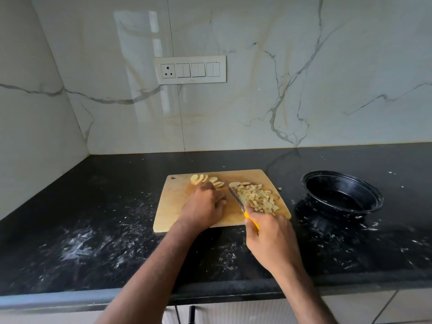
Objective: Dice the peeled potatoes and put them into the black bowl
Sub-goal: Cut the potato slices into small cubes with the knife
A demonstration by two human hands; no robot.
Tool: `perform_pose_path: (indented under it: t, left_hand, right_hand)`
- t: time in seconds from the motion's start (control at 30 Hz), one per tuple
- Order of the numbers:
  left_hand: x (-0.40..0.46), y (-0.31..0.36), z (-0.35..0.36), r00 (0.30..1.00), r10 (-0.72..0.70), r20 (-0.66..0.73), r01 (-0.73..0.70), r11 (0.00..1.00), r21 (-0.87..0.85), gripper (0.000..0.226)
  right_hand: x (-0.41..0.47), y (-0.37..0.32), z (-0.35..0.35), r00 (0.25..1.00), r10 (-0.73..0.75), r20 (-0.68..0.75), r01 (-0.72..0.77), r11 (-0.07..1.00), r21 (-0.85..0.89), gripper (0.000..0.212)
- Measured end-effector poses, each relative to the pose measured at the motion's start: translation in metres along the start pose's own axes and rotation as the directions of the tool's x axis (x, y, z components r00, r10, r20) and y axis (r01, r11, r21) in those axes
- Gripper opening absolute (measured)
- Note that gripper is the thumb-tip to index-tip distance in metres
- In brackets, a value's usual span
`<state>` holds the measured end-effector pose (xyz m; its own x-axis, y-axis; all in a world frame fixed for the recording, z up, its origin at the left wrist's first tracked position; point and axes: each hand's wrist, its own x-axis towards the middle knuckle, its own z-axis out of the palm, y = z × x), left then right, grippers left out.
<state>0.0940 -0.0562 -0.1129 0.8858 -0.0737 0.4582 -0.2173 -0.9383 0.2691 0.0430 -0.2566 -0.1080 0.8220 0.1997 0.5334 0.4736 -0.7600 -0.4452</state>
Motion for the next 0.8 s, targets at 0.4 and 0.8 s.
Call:
perform_pose_path:
  t: [0.4,0.8]
  left_hand:
    - [-0.003,-0.033,-0.02,0.992,0.001,0.127,0.023,0.982,-0.19,0.043]
    - [-0.002,-0.006,-0.008,0.967,-0.255,-0.018,0.244,0.941,-0.235,0.031]
  right_hand:
    - [0.0,0.0,0.004,0.995,-0.059,0.077,0.063,0.997,-0.044,0.034]
    - [-0.001,-0.002,0.006,0.991,-0.084,0.101,0.095,0.99,-0.101,0.037]
